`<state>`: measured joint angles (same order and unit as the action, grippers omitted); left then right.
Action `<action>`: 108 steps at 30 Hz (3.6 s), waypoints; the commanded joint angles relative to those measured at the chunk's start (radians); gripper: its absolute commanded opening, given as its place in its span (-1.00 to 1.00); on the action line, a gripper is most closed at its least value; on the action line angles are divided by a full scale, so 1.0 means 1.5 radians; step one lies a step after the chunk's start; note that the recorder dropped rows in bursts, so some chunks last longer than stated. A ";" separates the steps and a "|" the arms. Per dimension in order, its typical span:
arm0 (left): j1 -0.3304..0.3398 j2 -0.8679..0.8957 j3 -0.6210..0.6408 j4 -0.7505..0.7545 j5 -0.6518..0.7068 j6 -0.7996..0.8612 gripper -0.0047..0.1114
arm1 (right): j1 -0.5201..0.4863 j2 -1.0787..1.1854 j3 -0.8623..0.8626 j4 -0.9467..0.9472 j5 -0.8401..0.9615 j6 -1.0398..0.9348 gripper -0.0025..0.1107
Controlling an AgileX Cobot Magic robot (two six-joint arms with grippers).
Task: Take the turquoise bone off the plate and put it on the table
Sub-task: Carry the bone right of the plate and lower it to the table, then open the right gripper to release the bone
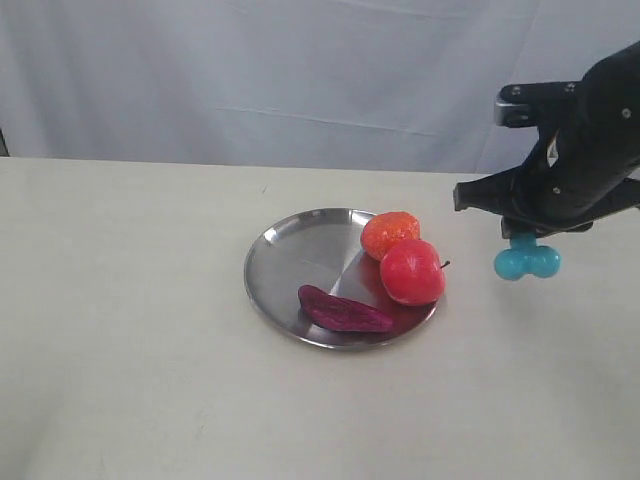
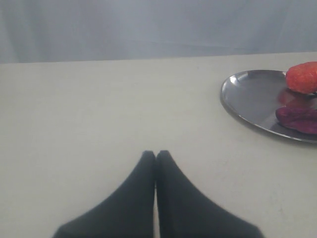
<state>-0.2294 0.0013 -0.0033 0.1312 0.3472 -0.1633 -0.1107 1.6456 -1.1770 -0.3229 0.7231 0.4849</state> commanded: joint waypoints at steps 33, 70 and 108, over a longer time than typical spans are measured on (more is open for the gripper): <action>-0.002 -0.001 0.002 0.000 -0.001 -0.001 -0.92 | -0.049 0.249 -0.023 0.004 -0.194 -0.055 -0.95; -0.002 -0.001 0.002 0.000 -0.001 -0.001 -0.92 | -0.049 0.249 -0.023 0.032 -0.130 -0.054 -0.50; -0.002 -0.001 0.002 0.000 -0.001 -0.001 -0.92 | -0.025 -0.126 -0.059 0.060 0.166 -0.035 0.15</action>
<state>-0.2294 0.0013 -0.0033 0.1312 0.3472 -0.1633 -0.1628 1.5362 -1.2633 -0.2602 0.9020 0.4272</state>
